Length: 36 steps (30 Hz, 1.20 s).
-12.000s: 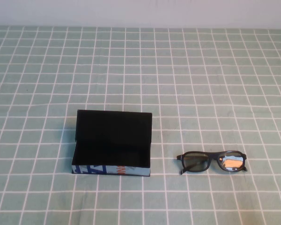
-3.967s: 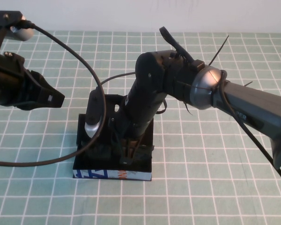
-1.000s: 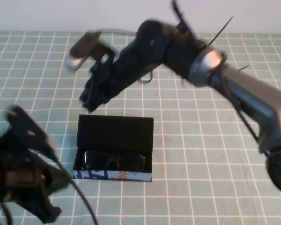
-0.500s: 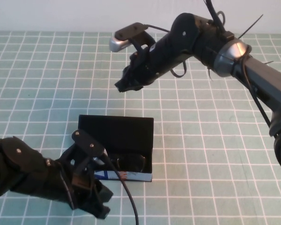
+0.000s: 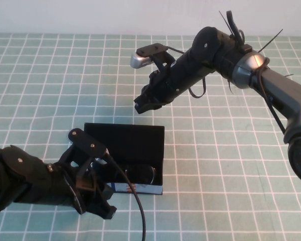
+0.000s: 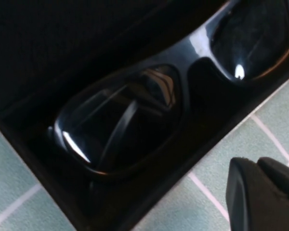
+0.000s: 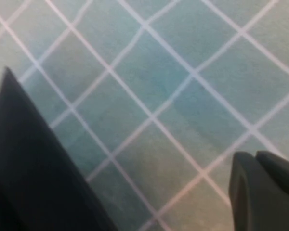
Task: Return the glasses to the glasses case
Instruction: Close the glasses case
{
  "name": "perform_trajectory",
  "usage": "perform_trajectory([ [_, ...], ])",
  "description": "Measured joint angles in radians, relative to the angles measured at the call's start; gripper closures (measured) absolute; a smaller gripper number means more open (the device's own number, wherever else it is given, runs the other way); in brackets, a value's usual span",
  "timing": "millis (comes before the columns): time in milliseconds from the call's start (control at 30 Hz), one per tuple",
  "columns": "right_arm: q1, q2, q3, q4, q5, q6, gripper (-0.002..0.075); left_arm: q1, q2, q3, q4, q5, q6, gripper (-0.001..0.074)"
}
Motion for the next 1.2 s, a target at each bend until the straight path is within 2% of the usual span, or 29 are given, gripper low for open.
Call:
perform_trajectory([
  [333,0.0,0.045,-0.001,0.108,0.155,-0.023,0.0737,0.0,0.0,0.0,-0.002,-0.032,0.019,0.0736],
  [667,0.0,0.047,-0.001,0.273,0.191,-0.108,0.0737,0.0,0.0,0.0,-0.003,-0.035,0.019,0.0736],
  [933,0.013,0.047,-0.001,0.29,0.191,-0.064,0.0737,0.0,0.0,0.0,-0.003,-0.042,0.019,0.0736],
  [1200,0.057,-0.022,0.041,0.203,0.193,-0.005,0.0737,0.0,0.0,0.0,-0.003,-0.042,0.021,0.0736],
])
